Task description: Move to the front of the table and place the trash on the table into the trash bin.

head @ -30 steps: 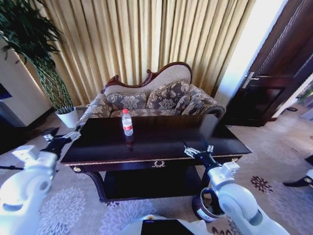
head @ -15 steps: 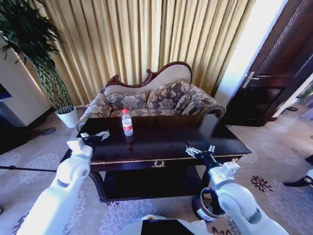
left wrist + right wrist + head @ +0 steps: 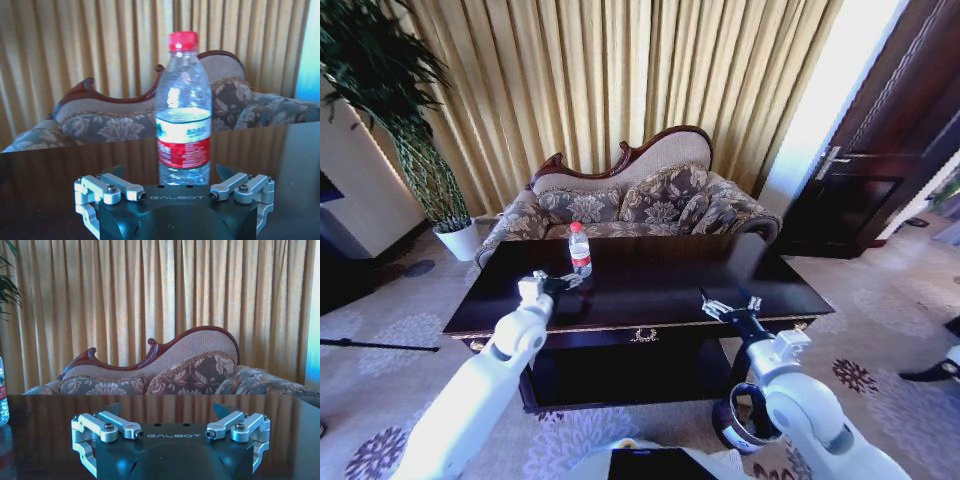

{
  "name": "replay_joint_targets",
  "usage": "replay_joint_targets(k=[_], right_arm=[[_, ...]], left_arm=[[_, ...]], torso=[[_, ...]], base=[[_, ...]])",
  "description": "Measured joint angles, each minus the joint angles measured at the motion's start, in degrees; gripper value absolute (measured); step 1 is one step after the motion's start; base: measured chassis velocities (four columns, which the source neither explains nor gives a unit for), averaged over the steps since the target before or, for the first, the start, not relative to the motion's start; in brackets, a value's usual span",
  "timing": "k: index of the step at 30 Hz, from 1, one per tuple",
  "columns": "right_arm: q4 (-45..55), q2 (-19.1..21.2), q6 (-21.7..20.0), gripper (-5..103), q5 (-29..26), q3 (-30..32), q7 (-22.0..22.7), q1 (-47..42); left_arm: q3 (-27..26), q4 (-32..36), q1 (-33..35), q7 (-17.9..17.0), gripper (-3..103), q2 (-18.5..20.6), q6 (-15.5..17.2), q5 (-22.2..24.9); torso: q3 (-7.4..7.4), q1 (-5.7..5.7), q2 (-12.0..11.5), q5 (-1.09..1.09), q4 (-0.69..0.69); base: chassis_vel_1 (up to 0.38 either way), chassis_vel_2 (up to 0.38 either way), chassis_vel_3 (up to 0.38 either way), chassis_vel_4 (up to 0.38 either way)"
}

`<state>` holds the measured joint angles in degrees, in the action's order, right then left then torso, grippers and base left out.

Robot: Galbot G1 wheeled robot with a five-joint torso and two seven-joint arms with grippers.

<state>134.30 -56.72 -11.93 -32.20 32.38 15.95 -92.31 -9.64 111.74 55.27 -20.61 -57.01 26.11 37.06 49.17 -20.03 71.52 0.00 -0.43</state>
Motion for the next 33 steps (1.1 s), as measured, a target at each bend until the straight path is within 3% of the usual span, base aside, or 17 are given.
replay_joint_targets(k=[33], right_arm=[[1.55,0.80,0.51,100,0.42,1.29,3.59,-1.30]], left_arm=[[4.03,-9.17,-7.43,3.79,100,-0.87,-1.08,-0.62]], torso=[[0.00,0.00,0.00,0.00,0.00]], base=[[0.000,0.000,0.000,0.000]])
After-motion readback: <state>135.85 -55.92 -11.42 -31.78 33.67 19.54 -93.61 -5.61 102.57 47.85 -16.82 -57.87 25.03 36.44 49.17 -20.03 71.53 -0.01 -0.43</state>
